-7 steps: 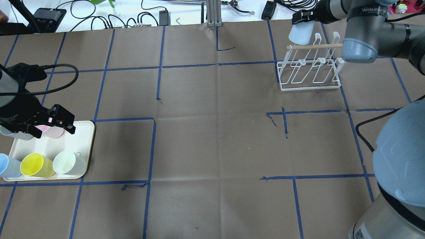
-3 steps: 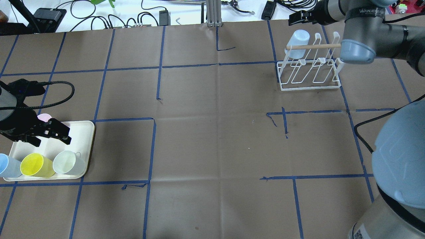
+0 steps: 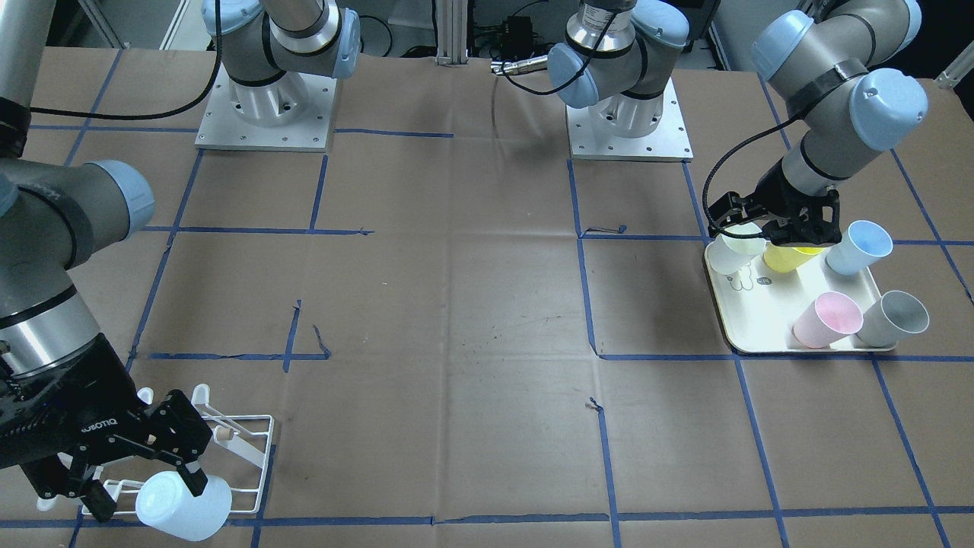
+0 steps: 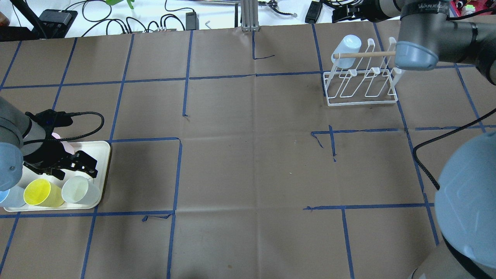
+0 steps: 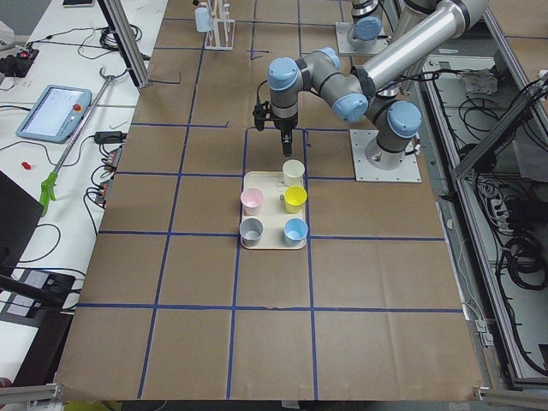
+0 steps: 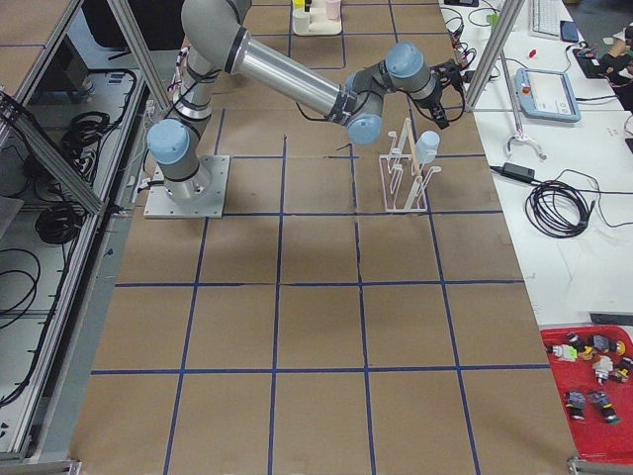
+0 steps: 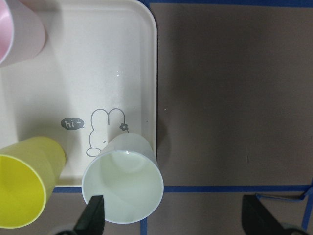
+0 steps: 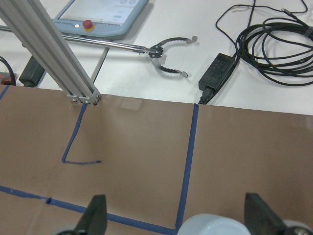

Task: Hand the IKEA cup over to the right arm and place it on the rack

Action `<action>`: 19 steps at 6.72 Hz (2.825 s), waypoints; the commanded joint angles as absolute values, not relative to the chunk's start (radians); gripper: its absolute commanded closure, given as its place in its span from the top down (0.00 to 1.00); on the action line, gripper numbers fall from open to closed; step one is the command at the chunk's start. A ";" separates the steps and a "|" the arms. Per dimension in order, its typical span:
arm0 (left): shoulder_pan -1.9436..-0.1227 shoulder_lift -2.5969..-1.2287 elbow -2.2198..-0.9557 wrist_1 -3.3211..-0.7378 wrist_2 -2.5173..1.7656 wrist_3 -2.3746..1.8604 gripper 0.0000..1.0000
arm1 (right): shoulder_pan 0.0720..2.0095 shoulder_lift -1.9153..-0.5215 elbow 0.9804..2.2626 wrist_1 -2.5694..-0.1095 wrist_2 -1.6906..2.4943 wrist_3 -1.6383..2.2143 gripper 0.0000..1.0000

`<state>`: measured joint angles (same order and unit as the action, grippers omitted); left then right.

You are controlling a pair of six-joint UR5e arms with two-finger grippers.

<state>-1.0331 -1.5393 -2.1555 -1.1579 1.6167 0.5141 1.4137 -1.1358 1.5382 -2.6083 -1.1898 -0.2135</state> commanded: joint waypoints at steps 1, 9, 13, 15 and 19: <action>-1.013 -1.610 -2.186 -1.105 1.640 0.515 0.98 | 1.428 -1.243 1.549 -2.602 -1.195 -0.029 1.00; -1.006 -1.592 -2.209 -1.098 1.640 0.511 0.00 | 1.568 -1.480 2.021 -3.090 -1.094 1.211 1.00; -1.044 -1.511 -1.960 -1.327 1.628 0.497 0.00 | 1.609 -1.470 2.137 -3.275 -1.083 1.488 1.00; -1.118 -1.554 -1.719 -1.469 1.625 0.492 0.00 | 1.626 -1.468 2.137 -3.284 -1.083 1.599 1.00; -1.137 -1.614 -1.578 -1.381 1.132 0.535 0.00 | 1.626 -1.468 2.146 -3.295 -1.089 1.585 1.00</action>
<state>-1.1354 -1.6143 -1.5866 -1.4414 1.3249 0.5282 1.6259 -1.4675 2.1458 -3.2988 -1.0877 1.5893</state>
